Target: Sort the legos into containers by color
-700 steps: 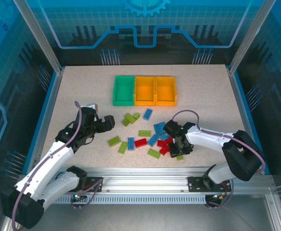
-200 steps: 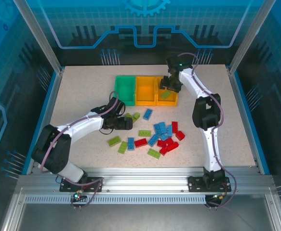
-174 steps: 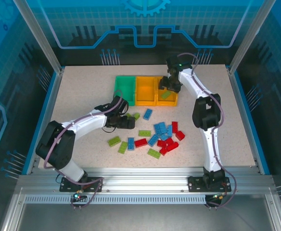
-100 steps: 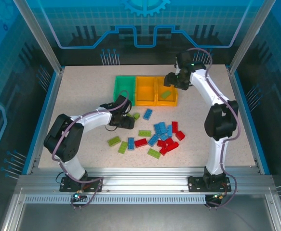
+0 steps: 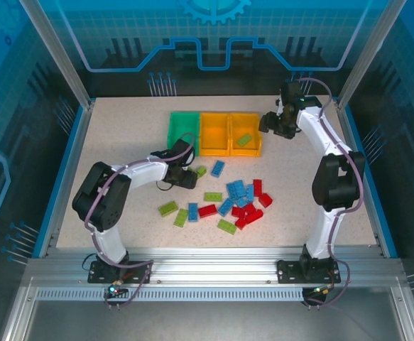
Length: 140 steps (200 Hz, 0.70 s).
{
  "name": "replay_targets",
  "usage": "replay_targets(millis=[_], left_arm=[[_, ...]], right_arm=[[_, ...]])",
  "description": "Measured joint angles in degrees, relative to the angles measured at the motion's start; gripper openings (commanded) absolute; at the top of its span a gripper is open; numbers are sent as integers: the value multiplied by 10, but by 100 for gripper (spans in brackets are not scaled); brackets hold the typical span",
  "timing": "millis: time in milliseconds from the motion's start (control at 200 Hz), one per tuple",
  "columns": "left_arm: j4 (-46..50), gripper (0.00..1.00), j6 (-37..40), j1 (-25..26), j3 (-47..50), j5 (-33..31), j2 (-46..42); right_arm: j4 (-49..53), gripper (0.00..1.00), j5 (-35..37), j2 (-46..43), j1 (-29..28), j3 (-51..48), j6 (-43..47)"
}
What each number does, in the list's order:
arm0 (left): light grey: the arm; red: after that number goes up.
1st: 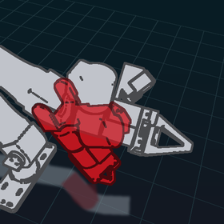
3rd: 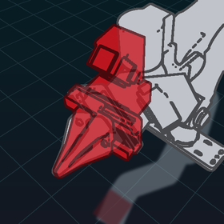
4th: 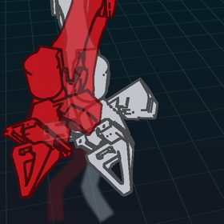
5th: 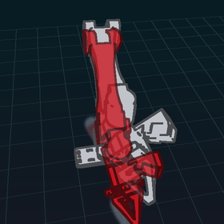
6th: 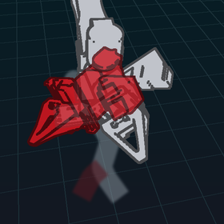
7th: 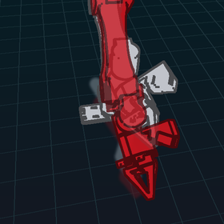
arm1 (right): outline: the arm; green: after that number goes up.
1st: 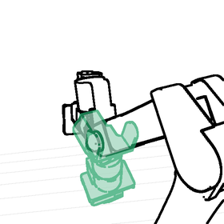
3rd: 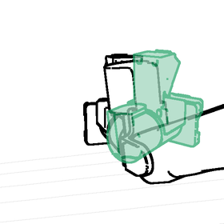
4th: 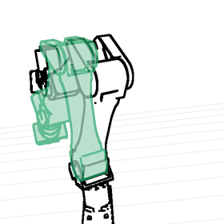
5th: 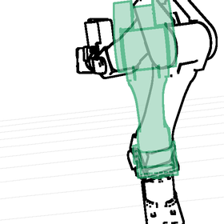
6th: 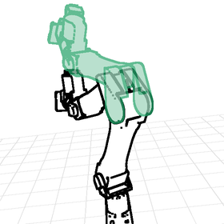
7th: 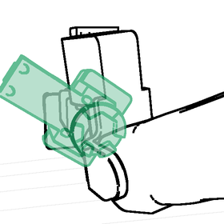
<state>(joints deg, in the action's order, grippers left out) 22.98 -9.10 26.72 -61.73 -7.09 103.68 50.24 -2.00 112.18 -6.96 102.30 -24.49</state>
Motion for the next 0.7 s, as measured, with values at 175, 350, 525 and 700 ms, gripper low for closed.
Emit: replay_targets(millis=[175,350,525,700], left_arm=[[0,36,11,0,-4,14,7],[1,35,11,0,-4,17,3],[8,34,1,0,-4,17,-30],[27,35,-23,0,-19,23,-72]], right_arm=[[-4,67,-2,0,0,0,0],[-5,67,-2,0,1,-3,2],[-10,67,-2,0,2,-8,2],[-16,66,-2,0,2,-11,7]])
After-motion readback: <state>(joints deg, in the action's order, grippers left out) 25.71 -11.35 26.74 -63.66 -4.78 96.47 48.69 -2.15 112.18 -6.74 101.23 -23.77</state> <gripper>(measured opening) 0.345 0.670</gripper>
